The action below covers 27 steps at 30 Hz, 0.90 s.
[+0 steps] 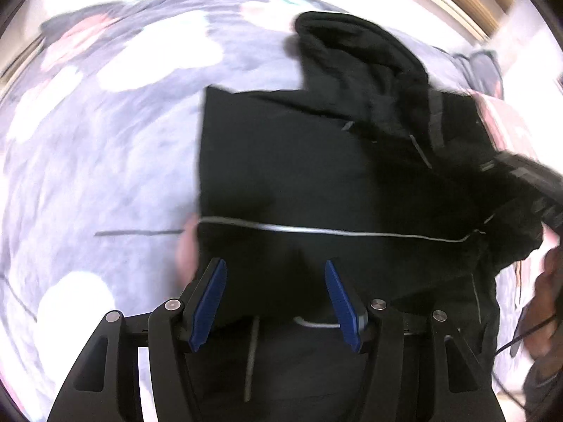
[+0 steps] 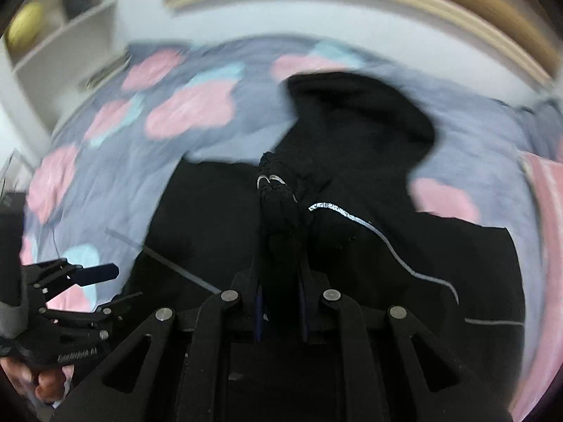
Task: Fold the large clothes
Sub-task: 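Fold the held sleeve across the jacket body with the right tool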
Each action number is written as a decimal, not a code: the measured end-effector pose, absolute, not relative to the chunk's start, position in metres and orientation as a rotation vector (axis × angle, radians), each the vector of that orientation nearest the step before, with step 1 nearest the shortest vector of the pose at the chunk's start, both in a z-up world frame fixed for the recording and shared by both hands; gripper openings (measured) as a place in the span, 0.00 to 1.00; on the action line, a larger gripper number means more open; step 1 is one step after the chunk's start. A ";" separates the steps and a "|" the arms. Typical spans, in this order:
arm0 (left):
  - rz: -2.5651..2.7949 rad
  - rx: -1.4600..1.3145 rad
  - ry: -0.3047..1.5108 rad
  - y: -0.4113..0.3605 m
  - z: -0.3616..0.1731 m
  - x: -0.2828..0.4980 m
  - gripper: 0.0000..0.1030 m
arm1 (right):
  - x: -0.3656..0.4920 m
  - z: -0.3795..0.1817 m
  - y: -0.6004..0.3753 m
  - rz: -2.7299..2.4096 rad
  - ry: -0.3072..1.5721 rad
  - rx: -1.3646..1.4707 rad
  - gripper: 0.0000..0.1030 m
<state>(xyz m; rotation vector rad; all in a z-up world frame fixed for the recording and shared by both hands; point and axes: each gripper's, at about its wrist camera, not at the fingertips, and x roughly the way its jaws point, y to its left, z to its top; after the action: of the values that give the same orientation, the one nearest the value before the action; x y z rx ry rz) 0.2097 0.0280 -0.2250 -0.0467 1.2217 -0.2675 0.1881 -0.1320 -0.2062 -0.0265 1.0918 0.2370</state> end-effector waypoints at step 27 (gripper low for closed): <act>-0.416 -0.139 1.274 -0.024 -0.267 0.293 0.58 | 0.119 -0.243 -0.311 -0.018 1.227 0.255 0.65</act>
<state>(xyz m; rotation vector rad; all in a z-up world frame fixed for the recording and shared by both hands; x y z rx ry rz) 0.2929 -0.0236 -0.2671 -0.1388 1.2739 -0.4158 0.1188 -0.3114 -0.2428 0.2551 1.2266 -0.0178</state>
